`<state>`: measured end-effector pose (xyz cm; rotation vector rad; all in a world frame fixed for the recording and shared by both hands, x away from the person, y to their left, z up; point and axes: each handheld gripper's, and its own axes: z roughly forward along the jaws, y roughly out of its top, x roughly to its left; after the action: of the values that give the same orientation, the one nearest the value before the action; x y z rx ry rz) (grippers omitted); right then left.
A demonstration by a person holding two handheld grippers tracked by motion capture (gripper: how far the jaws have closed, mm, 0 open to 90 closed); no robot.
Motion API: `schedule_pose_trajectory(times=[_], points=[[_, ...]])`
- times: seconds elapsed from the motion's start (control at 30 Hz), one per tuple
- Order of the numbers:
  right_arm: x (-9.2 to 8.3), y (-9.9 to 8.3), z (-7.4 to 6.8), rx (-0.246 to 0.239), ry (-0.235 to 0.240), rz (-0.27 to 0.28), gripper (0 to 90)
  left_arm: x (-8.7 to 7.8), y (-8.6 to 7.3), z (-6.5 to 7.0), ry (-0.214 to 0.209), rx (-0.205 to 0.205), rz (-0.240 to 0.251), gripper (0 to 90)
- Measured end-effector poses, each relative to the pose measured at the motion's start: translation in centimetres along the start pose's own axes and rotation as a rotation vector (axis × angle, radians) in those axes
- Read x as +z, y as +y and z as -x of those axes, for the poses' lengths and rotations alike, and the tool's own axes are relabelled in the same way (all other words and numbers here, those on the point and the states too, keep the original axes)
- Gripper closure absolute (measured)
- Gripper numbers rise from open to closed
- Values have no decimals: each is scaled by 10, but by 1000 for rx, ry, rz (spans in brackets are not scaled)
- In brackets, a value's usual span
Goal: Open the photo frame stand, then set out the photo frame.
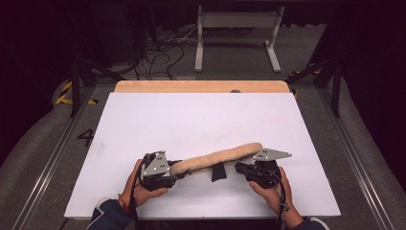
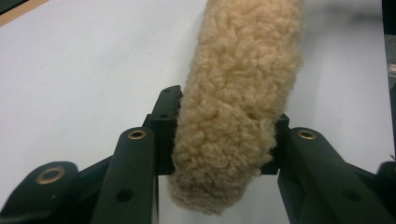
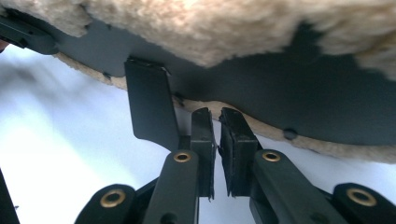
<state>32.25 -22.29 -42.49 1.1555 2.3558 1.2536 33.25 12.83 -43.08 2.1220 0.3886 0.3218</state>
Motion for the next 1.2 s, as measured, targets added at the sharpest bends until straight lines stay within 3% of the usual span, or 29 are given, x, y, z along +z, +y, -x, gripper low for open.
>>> schedule_pose_trajectory(times=[0.37,0.73,0.93,1.1,1.2], points=[[5,1,-6,-22,12,3,832,0,-1,2,11,-2,6,619],[13,0,-21,-71,4,-14,798,0,-1,5,18,10,-4,623],[15,-1,-28,-79,16,-4,752,-1,-3,8,4,-1,-1,619],[18,-1,-35,-85,-1,14,718,-1,-3,11,-3,2,-9,615],[22,-3,-41,-89,9,0,670,-1,-3,11,-6,-11,-3,613]])
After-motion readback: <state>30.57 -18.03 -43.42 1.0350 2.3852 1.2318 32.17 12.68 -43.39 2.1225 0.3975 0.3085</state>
